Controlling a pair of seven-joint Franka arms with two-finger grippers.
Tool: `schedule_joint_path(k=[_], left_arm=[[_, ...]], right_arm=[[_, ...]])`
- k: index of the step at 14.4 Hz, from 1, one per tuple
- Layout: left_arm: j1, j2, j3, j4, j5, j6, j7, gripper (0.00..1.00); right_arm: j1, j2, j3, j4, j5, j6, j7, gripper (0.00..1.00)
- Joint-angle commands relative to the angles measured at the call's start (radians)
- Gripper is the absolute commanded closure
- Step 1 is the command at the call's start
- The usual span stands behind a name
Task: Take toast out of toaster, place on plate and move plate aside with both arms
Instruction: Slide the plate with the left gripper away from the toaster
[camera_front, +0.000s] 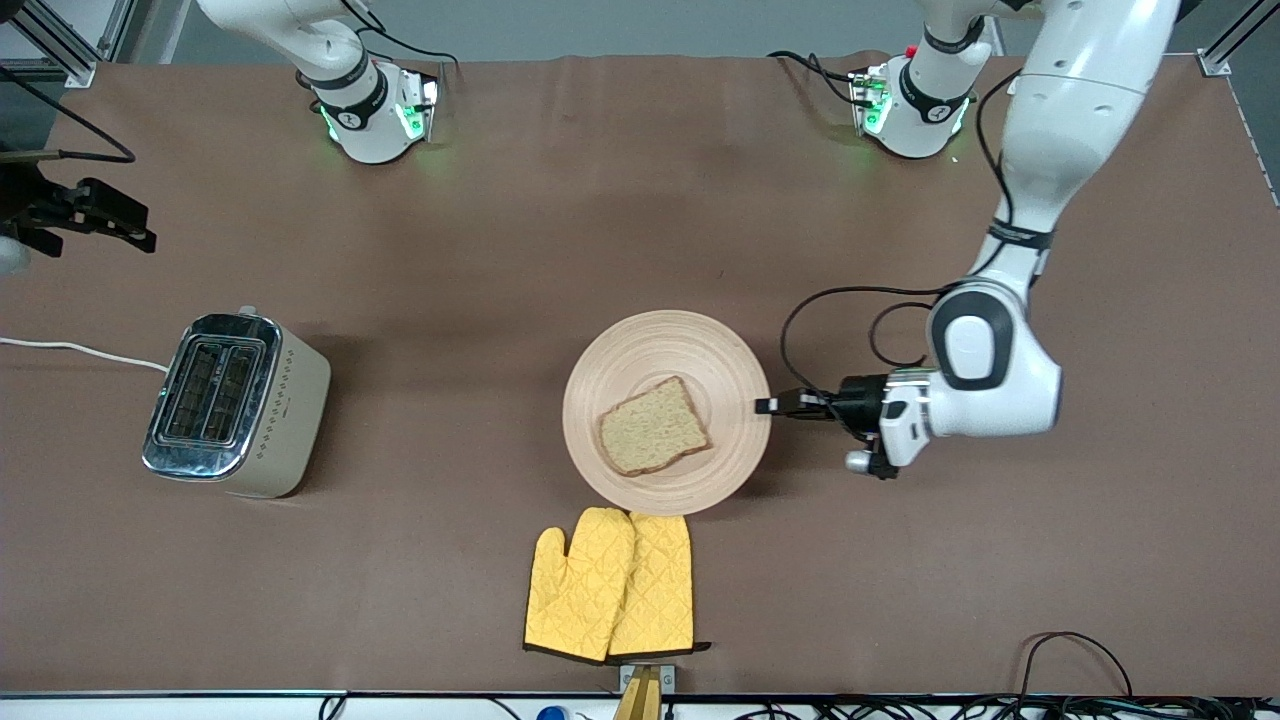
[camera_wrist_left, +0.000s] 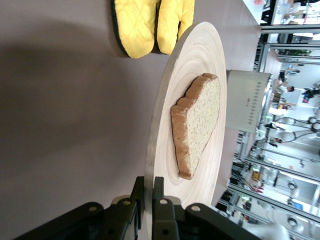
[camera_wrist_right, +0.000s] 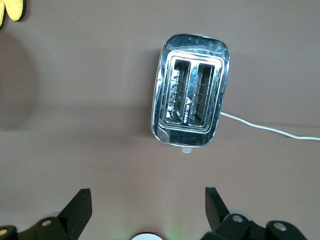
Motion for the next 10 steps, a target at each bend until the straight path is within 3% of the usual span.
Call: schedule_joint_path(k=[1, 7, 10], left_arm=[[0.108, 0.0, -0.009, 0.048, 0.021, -0.133, 0.003, 1.0], [0.275, 0.033, -0.008, 0.048, 0.036, -0.189, 0.041, 0.99], [0.39, 0.092, -0.006, 0.052, 0.085, -0.209, 0.183, 0.99]], right_arm=[[-0.168, -0.03, 0.194, -0.025, -0.015, -0.009, 0.055, 0.0], [-0.172, -0.027, 0.196, -0.016, -0.017, -0.007, 0.042, 0.0], [-0.172, -0.029, 0.196, -0.013, -0.017, -0.01, 0.025, 0.0]])
